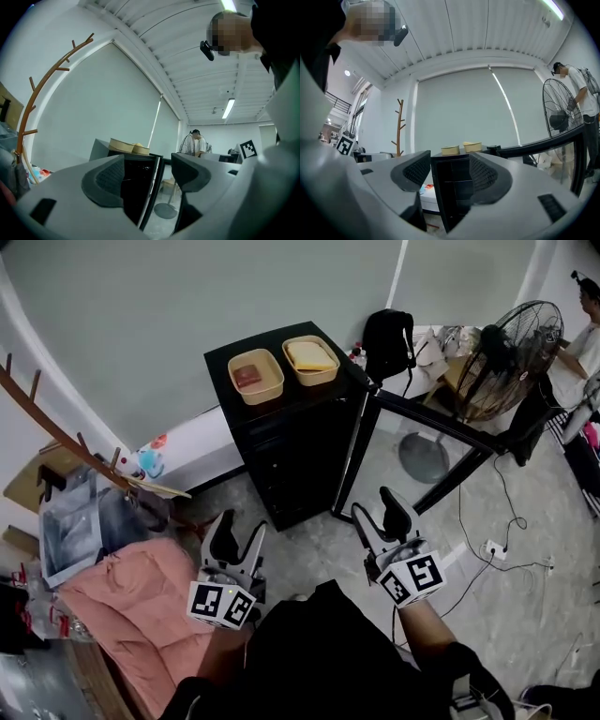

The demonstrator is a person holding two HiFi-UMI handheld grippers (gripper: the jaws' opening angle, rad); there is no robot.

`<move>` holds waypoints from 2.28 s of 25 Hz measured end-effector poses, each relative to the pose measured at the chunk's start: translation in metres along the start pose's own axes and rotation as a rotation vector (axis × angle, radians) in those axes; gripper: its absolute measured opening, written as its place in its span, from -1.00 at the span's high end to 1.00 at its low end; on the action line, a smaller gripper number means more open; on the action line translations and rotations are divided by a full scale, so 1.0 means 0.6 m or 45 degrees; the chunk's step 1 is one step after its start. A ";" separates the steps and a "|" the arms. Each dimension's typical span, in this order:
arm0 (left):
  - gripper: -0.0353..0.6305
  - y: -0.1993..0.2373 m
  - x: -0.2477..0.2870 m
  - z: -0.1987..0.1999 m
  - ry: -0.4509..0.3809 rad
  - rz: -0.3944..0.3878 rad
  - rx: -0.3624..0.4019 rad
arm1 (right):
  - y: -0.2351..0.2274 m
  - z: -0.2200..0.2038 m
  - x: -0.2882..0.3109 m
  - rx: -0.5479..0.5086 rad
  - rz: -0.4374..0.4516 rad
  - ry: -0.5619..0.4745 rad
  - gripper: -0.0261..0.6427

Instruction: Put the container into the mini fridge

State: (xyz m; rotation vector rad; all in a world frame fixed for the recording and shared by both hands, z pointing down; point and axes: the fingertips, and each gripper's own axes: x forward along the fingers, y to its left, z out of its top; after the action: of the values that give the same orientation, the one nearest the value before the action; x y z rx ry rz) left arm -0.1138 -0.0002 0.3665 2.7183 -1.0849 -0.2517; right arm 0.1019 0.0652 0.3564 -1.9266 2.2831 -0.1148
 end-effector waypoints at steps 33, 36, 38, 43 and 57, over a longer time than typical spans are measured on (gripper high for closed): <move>-0.09 0.031 0.276 -0.004 0.203 -0.124 0.271 | -0.136 0.002 0.226 0.146 0.222 -0.009 0.19; -0.09 0.033 0.303 -0.001 0.245 -0.153 0.355 | -0.140 0.001 0.234 0.183 0.263 0.021 0.20; -0.09 0.040 0.318 0.001 0.284 -0.178 0.377 | -0.141 -0.002 0.240 0.193 0.276 0.036 0.20; -0.09 0.066 0.338 0.028 0.317 -0.230 0.476 | -0.133 -0.002 0.255 0.263 0.270 0.047 0.20; -0.09 0.120 0.400 0.032 0.512 -0.422 0.924 | -0.089 -0.012 0.273 0.302 0.195 0.069 0.20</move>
State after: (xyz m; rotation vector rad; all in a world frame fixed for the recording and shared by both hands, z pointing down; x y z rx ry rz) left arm 0.0059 -0.2203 0.3466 3.3363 -0.6876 0.7613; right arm 0.1259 -0.1053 0.3608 -1.6468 2.3199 -0.4043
